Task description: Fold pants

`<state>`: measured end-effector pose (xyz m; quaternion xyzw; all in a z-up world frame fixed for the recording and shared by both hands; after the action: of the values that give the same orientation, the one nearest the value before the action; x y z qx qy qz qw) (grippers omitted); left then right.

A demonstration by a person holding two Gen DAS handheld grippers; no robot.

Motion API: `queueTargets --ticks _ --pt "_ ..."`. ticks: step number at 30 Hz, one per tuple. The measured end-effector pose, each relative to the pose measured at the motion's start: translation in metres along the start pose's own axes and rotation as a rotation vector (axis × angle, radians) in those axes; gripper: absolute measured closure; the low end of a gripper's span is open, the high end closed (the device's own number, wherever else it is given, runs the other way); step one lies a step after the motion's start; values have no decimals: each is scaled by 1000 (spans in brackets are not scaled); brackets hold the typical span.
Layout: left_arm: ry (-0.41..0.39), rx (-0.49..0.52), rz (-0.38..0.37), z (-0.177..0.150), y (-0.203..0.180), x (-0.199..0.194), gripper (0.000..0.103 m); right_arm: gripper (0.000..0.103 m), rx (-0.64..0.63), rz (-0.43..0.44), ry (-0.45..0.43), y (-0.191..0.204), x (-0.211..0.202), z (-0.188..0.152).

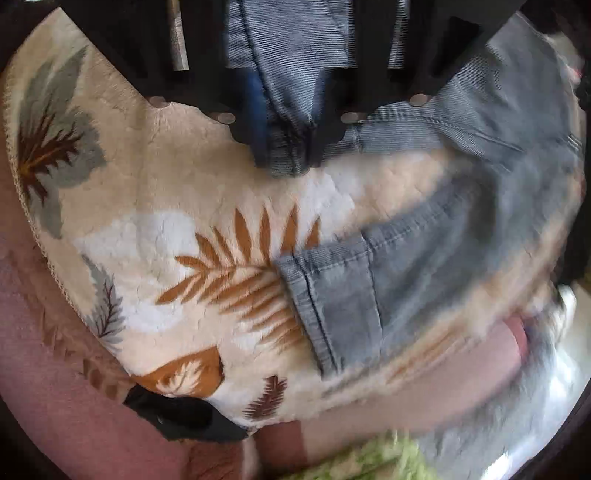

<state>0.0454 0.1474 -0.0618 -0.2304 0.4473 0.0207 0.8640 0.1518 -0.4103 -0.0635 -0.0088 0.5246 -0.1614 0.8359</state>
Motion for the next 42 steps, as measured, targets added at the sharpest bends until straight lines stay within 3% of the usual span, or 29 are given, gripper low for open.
queueTargets --ticks 3,5,7,9,11,16,25,26,27,28,31,34,35,37,39,41,42 --pt "-29 99 90 -3 -18 -8 40 84 -65 -124 -106 7 -19 -3" --pt "-50 90 41 8 -22 -15 40 67 -98 -163 -80 10 -13 -4" --pt "-119 124 -10 26 -29 -29 39 63 -83 -128 -36 5 -9 -1" --pt "-162 179 -28 52 -36 -36 33 59 -19 -93 -55 -7 -15 7" --pt "-170 160 -19 85 -30 -30 31 44 45 -24 -88 -16 -23 21" --pt "-72 91 -70 163 -13 22 31 40 90 73 -108 -15 -16 79" --pt "55 83 -32 196 -16 108 32 40 24 100 -51 37 50 172" --pt "66 86 -23 196 -16 112 33 42 12 97 -28 44 63 178" --pt "78 83 -12 195 -15 119 35 50 3 102 8 50 75 180" --pt "88 76 -3 195 -13 123 35 89 -15 112 50 56 83 179" --pt "79 81 7 195 -11 127 35 95 -83 -29 -57 66 56 177" --pt "71 113 18 197 -14 130 35 94 -85 -118 -109 57 37 168" --pt "70 120 22 196 -15 131 35 84 -110 -153 -90 57 45 162" --pt "61 136 40 196 -16 133 35 70 -120 -116 -44 54 61 154" --pt "56 145 48 194 -18 132 35 69 -14 -23 -78 32 50 149" --pt "58 149 46 194 -18 131 35 43 122 48 -78 4 36 138" --pt "57 152 43 194 -17 131 35 41 144 55 -76 -3 31 131"
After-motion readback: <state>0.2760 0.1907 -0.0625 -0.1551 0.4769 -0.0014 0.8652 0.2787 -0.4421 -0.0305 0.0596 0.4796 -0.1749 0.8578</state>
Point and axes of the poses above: each gripper's, at about its wrist camera, not at the fingertips, and x roughly the way its jaws point, y to its left, z to its top, the point moved 2 cm from there along x, roughly the way its jaws point, and after that the axes turned 15 degrees about -z, right-handed, at the moved point
